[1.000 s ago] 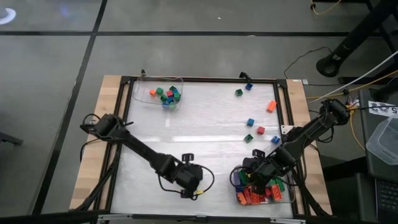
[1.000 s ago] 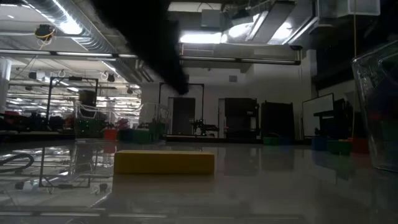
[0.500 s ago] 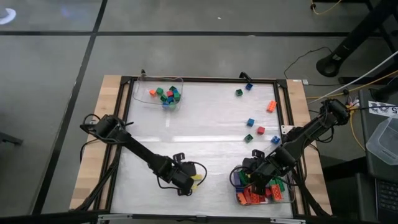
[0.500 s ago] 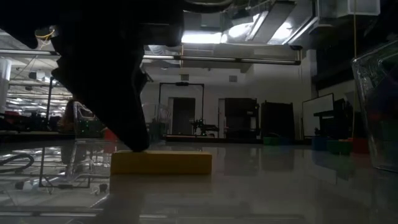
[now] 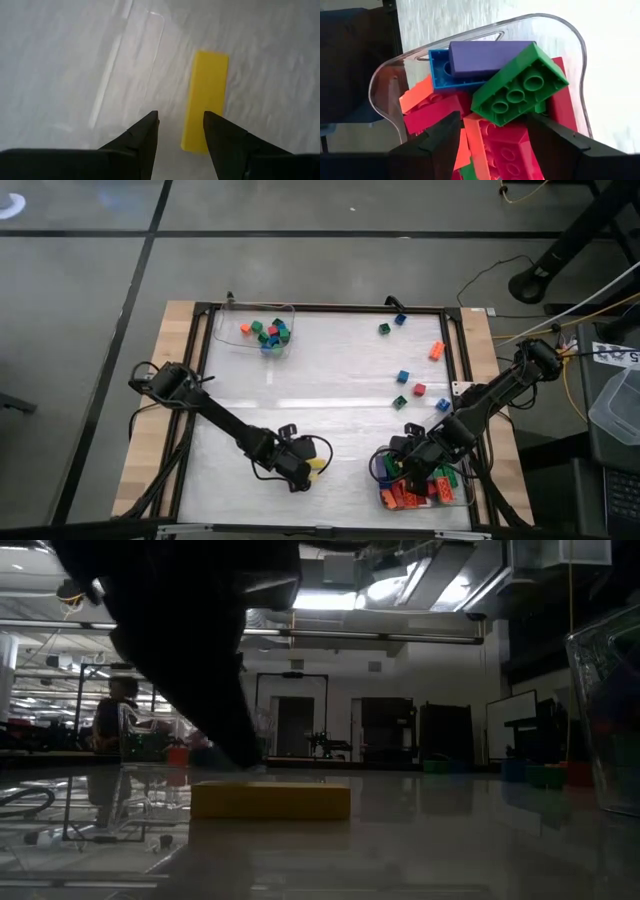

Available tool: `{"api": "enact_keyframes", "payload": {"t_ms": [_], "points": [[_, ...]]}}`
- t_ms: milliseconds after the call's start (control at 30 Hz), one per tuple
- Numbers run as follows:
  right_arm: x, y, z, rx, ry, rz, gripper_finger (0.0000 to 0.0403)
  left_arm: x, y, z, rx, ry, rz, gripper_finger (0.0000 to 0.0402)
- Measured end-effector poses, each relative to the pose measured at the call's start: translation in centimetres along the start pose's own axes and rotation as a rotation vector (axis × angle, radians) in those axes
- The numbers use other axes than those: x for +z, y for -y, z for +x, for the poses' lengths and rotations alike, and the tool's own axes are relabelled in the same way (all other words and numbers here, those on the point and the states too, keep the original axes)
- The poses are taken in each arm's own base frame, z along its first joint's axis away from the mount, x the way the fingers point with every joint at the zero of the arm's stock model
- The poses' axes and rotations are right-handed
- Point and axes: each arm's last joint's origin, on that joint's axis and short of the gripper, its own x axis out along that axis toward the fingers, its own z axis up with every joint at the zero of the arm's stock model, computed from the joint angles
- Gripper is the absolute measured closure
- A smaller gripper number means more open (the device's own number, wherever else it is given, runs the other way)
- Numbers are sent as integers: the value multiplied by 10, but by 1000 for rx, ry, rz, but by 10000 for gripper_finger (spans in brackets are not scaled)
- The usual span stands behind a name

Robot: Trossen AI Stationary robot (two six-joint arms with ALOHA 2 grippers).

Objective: Sort blocks by size
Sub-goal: Put the rectangular yellow block into the bottom transparent bin

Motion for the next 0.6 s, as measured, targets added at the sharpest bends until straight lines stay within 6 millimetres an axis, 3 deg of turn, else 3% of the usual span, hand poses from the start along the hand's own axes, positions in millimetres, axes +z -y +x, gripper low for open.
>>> {"api": "enact_keyframes", "payload": {"t_ms": [333,600], "points": [[0,0,0,0,1,0,175,-7,9,-4,-16,3,26,257],[1,-1,0,8,8,0,175,-20,15,13,13,-24,62,257]]}}
